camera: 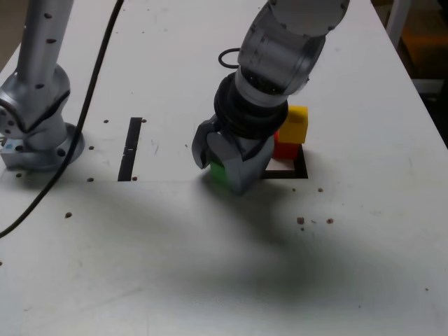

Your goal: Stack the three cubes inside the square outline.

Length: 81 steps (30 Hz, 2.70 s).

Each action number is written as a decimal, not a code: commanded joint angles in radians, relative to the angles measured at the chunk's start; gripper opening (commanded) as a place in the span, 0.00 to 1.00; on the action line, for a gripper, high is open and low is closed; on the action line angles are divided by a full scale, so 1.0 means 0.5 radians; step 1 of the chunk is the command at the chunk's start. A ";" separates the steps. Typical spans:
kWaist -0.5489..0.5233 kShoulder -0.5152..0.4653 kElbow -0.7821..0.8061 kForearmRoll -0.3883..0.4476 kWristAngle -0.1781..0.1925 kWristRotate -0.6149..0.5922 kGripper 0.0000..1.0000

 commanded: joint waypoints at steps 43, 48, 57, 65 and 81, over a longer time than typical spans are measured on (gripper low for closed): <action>0.285 -0.232 -0.902 0.757 -0.026 -0.582 0.32; 0.347 -0.162 -1.166 0.876 -0.032 -0.613 0.31; 0.390 -0.040 -1.440 0.966 -0.058 -0.627 0.30; 0.422 0.016 -1.418 0.967 -0.055 -0.656 0.30; 0.452 0.115 -1.266 0.964 -0.078 -0.672 0.30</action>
